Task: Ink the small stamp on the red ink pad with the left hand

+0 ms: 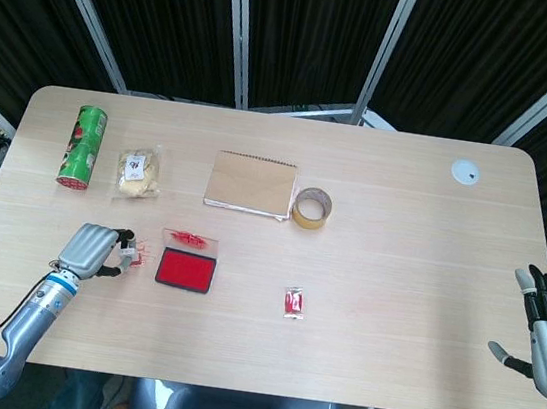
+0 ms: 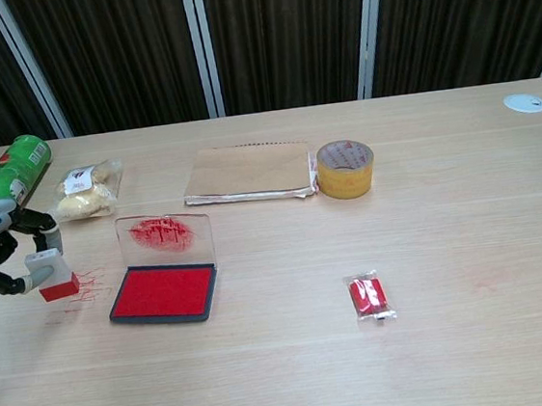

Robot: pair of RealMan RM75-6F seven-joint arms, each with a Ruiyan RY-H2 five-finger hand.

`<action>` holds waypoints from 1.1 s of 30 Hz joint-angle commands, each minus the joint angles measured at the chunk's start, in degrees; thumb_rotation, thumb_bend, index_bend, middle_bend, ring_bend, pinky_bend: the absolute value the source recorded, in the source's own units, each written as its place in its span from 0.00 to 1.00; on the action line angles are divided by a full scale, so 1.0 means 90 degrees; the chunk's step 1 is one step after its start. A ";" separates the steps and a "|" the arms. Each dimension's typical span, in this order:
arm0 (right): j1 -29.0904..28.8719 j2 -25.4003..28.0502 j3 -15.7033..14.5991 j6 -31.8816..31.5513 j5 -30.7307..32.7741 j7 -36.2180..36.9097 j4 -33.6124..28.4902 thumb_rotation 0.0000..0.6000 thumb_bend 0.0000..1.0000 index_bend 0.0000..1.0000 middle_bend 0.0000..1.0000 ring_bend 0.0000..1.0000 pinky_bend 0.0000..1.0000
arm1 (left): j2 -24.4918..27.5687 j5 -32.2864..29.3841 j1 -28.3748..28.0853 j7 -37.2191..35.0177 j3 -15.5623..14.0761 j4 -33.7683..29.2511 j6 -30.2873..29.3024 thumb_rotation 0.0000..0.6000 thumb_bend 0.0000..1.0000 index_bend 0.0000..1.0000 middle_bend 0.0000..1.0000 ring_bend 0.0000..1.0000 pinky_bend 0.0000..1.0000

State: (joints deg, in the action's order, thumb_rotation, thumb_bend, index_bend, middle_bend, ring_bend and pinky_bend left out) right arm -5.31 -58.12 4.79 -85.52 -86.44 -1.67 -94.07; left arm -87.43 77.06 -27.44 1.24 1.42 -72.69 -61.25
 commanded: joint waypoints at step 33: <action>-0.0008 0.0007 0.0015 0.0029 0.0042 -0.0011 0.0006 1.00 0.00 0.00 0.00 0.00 0.00 | -0.0574 0.0038 0.0137 -0.0059 0.0058 0.0746 0.0118 1.00 0.06 0.42 0.40 0.81 0.92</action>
State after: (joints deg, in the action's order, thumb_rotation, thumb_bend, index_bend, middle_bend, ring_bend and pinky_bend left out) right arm -5.38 -58.06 4.93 -85.26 -86.06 -1.76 -94.01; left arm -92.61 77.40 -26.22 0.69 1.94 -65.95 -60.19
